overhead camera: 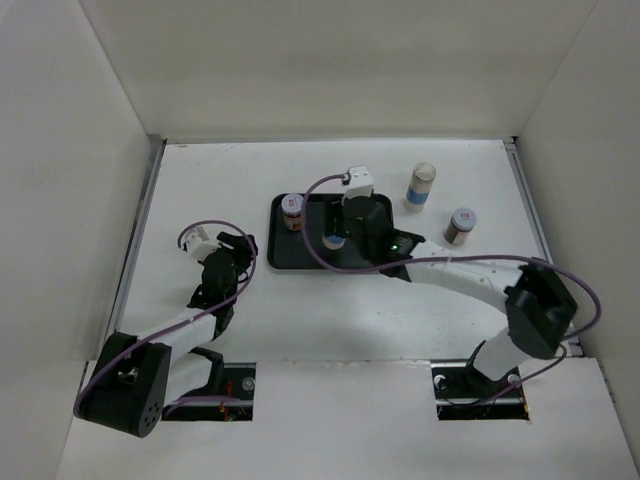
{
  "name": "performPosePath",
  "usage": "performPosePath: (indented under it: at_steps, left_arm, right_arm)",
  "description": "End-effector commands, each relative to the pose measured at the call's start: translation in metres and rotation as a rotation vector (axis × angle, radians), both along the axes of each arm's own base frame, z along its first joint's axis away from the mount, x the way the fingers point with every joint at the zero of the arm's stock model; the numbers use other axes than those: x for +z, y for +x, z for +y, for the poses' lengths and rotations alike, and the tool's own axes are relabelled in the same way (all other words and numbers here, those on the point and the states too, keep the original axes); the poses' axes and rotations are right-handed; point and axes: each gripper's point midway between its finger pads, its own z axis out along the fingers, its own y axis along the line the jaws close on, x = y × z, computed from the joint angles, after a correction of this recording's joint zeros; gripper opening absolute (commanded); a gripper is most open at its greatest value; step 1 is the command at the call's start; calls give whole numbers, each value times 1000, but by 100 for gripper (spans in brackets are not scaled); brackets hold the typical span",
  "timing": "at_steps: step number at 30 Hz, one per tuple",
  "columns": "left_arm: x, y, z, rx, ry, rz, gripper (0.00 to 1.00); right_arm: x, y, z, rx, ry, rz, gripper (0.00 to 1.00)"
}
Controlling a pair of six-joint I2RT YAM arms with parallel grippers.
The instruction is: Organize the condiment bottles
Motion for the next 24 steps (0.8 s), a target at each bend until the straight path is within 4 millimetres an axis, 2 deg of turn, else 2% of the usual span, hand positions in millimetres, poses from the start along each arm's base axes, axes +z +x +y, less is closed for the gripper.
performPosePath:
  at_steps: [1,5,7,10,12,14,17,20,24]
  left_arm:
    - [13,3,-1,0,-32,-54,52]
    - [11,4,-1,-3,-38,-47,52]
    - [12,4,0,-1,-34,-50,52]
    - [11,3,1,0,-40,-49,52]
    - [12,3,-2,-8,-38,-50,52]
    - [12,4,-1,-4,-34,-48,52]
    - [10,4,-2,-8,-41,-41,52]
    - [12,4,-1,-6,-35,-50,52]
    - [14,3,-2,-10,-43,-54,52]
  right_arm:
    - [59,7,67,100,146,-127,54]
    - [40,8,109,156,105,-114,54]
    - [20,4,126,180,70,-88,55]
    - [-4,2,139,196,36,-61,55]
    - [-12,-1,143,201,26,-51,59]
    - [-13,-2,143,200,22,-51,72]
    - [3,-6,136,200,39,-69,91]
    - [30,-16,117,198,78,-102,100]
    - [65,-1,49,101,141,-146,100]
